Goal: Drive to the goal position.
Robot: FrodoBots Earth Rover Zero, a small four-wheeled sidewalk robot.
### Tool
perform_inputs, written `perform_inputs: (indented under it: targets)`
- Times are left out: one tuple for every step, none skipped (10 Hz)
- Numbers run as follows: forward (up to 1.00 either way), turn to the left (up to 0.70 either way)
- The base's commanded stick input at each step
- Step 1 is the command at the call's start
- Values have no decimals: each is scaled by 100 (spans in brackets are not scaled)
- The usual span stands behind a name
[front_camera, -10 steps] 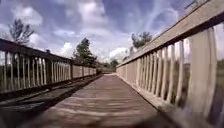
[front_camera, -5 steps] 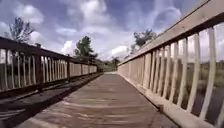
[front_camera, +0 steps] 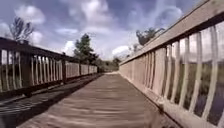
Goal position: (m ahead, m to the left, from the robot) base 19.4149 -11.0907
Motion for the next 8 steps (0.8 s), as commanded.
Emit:
perform_inputs:
  targets:
    - [100, 0]
    - [100, 0]
    - [100, 0]
    - [100, 0]
    - [100, 0]
    - [100, 0]
    - [100, 0]
    - [100, 0]
